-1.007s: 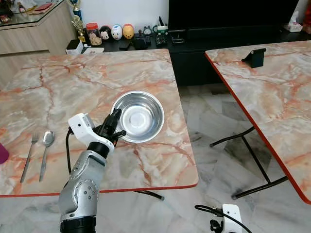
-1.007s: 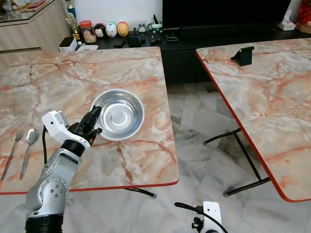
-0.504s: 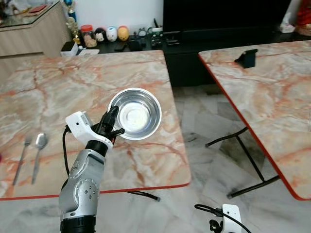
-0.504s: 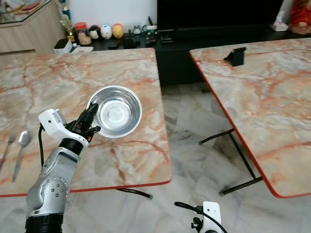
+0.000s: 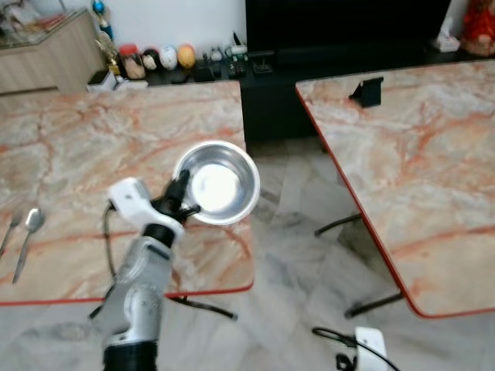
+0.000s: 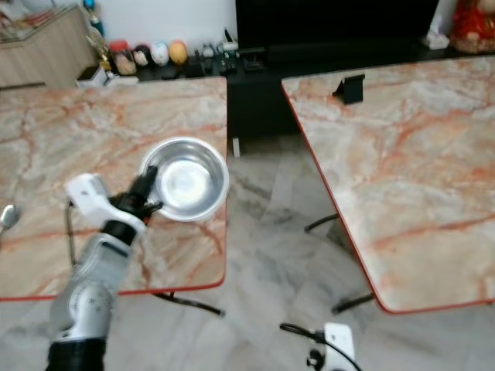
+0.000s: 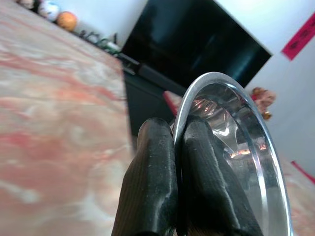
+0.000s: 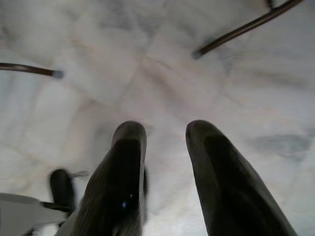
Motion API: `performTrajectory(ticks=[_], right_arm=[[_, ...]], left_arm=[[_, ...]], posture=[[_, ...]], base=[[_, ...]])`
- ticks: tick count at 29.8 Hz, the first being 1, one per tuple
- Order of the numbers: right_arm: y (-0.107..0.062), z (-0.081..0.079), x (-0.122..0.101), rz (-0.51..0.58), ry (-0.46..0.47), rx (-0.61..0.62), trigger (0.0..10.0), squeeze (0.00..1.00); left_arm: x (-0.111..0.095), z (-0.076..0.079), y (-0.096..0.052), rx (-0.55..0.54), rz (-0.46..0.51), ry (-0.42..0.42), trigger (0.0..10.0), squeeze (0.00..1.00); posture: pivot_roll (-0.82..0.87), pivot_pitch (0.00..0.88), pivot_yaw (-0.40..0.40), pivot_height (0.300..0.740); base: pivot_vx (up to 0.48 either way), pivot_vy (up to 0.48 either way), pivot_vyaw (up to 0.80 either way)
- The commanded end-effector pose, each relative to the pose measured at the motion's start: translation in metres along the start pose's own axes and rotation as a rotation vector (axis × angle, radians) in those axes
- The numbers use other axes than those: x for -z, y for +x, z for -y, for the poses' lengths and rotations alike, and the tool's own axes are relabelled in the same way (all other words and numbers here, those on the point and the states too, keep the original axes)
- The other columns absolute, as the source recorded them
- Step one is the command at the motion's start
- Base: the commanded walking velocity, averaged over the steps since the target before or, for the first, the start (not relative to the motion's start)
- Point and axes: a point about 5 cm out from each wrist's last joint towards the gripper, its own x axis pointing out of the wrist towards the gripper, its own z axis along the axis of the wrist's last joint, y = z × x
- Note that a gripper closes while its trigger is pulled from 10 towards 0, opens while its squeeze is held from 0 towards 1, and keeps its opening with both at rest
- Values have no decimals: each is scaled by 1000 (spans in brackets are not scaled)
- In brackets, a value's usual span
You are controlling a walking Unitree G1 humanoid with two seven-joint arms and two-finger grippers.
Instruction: Setting the table
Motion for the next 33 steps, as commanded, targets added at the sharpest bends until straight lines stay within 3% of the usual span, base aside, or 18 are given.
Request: performTrajectory(ticks=[1, 33], right_arm=[[1, -7, 1, -2, 16, -16, 10000, 0], [1, -8, -1, -3, 3, -25, 10000, 0]], left_arm=[[-8, -6, -1, -22, 29, 21, 10000, 0], [-9, -6, 5, -37, 27, 53, 10000, 0]], posture=[[-64, 0, 40, 740], [-65, 0, 44, 740]], base=[[0, -394, 0], [0, -392, 0]])
